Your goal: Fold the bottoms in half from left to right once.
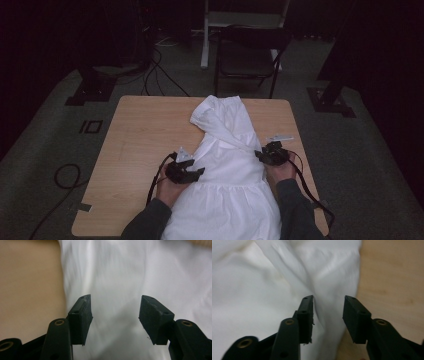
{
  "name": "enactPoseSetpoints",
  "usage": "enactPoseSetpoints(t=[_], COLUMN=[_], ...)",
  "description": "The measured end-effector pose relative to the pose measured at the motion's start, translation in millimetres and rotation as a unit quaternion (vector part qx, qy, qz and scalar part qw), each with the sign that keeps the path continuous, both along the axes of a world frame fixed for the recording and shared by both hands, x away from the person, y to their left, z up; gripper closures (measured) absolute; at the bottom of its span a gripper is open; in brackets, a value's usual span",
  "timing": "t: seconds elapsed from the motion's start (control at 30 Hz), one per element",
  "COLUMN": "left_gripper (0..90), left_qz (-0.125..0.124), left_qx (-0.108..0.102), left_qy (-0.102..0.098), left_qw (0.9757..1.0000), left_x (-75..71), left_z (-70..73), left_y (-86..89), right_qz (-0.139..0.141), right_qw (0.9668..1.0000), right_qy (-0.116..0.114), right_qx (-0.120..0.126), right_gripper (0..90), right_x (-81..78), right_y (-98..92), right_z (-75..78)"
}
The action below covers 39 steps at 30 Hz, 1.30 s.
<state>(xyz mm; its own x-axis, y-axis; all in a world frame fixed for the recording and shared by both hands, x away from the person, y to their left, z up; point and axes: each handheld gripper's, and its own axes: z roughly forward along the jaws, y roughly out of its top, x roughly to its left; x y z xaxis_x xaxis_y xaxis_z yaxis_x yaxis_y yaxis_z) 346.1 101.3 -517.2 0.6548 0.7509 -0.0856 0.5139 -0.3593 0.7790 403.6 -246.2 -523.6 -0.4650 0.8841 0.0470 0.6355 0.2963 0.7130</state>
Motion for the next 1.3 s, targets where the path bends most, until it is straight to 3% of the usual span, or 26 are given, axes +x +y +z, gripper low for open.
enactPoseSetpoints(t=[0.1,0.17,0.23,0.33,0.4,0.53,0.63,0.67,0.7,0.83,0.97,1.03,1.1,1.17,1.27,1.3], left_gripper=[43.3,44.6,47.3,51.1,51.9,54.9,56.5,56.5,57.6,58.8,59.0,58.8,54.6,51.7,51.0,50.8], left_qz=[0.006,0.009,0.012,0.014,0.013,0.012,0.012,0.015,0.016,0.018,-0.001,-0.016,-0.018,-0.014,-0.006,-0.006], left_qx=[0.010,0.020,0.025,0.048,0.045,0.055,0.055,0.052,0.050,0.036,0.059,0.056,0.039,0.017,0.008,0.006], left_qy=[-0.003,0.002,0.008,0.053,0.039,0.031,0.029,0.026,0.025,0.025,0.024,0.029,0.019,0.019,0.015,0.013], left_qw=[0.9999,0.9998,0.9996,0.9974,0.9982,0.9979,0.9980,0.9982,0.9983,0.9989,0.9980,0.9979,0.9989,0.9996,0.9998,0.9999], left_x=[26.9,44.4,51.4,62.5,57.3,43.5,33.0,17.9,10.9,-18.2,-40.6,-44.9,-44.1,-40.7,-37.7,-36.8], left_z=[4.1,-1.3,-6.0,-25.9,-30.1,-30.8,-31.2,-32.4,-32.9,-35.1,-33.3,-31.3,-30.5,-29.7,-28.7,-28.6], left_y=[-11.8,-21.0,-24.7,-30.4,-28.7,-23.2,-20.5,-15.9,-13.4,-3.9,-2.0,-0.2,3.1,6.6,7.1,7.1], right_qz=[0.020,0.032,0.035,0.035,0.039,0.034,0.039,0.044,0.054,0.071,0.092,0.106,0.111,0.115,0.121,0.138], right_qw=[0.9997,0.9994,0.9992,0.9989,0.9985,0.9991,0.9990,0.9987,0.9982,0.9972,0.9953,0.9935,0.9927,0.9930,0.9926,0.9905], right_qy=[-0.012,-0.010,-0.006,0.015,0.023,0.017,0.015,0.015,0.013,0.012,0.014,0.028,0.038,0.024,0.009,-0.002], right_qx=[-0.004,-0.013,-0.019,-0.028,-0.032,-0.016,-0.018,-0.020,-0.021,-0.020,-0.027,-0.031,-0.028,-0.014,-0.005,0.001], right_gripper=[54.3,54.8,56.6,60.1,60.7,62.9,62.9,62.8,62.8,62.8,62.8,61.4,57.7,54.7,54.2,54.4], right_x=[6.3,13.2,17.3,26.4,25.5,14.5,5.7,0.6,-12.7,-38.2,-62.7,-70.5,-70.0,-66.0,-58.9,-51.0], right_y=[11.7,21.3,25.4,34.4,37.4,37.6,39.8,41.1,44.1,49.3,53.1,55.4,55.9,57.7,62.8,72.2], right_z=[5.8,4.2,1.6,-10.3,-16.7,-21.5,-21.9,-22.0,-22.6,-23.4,-23.3,-20.8,-16.1,-6.9,5.2,18.1])
